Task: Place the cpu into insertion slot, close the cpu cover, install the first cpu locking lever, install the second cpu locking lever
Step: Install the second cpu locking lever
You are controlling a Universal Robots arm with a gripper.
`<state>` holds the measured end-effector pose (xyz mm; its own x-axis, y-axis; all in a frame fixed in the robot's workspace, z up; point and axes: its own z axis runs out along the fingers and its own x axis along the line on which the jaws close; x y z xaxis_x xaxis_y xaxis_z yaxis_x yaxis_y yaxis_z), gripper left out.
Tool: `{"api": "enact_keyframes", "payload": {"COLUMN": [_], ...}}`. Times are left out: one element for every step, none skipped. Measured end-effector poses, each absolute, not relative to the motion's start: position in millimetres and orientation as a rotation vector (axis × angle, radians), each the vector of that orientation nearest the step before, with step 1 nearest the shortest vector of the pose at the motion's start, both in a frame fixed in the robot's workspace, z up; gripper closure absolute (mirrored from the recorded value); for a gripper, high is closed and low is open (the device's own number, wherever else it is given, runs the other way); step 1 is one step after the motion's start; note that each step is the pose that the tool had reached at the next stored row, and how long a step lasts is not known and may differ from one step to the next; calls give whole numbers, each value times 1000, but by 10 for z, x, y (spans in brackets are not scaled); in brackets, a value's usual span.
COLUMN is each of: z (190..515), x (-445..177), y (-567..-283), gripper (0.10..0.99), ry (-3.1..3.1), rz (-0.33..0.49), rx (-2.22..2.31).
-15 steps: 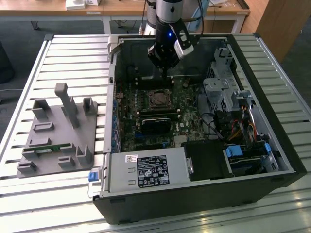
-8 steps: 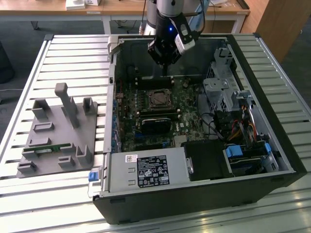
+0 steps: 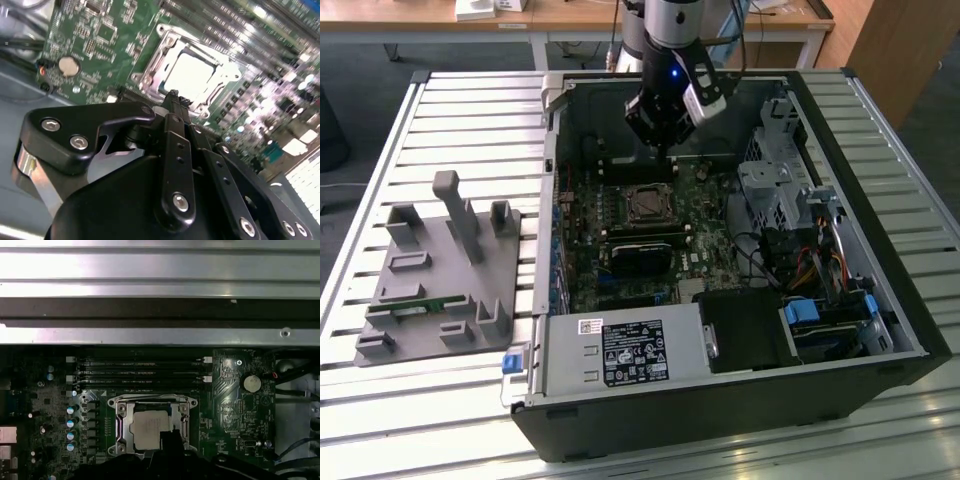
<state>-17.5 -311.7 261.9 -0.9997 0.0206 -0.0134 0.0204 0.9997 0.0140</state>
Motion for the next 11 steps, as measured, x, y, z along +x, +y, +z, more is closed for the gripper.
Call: {"api": "enact_keyframes", "payload": {"z": [2618,2616,2608,2602,2599,2596,2593,2587,2578,2568,2552], "x": [-175,-175,-175,-175,-175,-175,-175,-175,-175,-175,-175], "y": [-3140,-3154,-3159,-3162,-3165,-3172,-3182,-3202,-3221,-3237,-3251], "gripper": [980,980,980,980,980,980,980,980,980,980,980], "ry": [3128,3128,3128,3128,3128,3128,3128,3128,3128,3129,3130], "rz": [22,22,22,30,50,74,93,100,101,101,101], "rx": [32,32,32,32,32,32,33,33,33,33,33]}}
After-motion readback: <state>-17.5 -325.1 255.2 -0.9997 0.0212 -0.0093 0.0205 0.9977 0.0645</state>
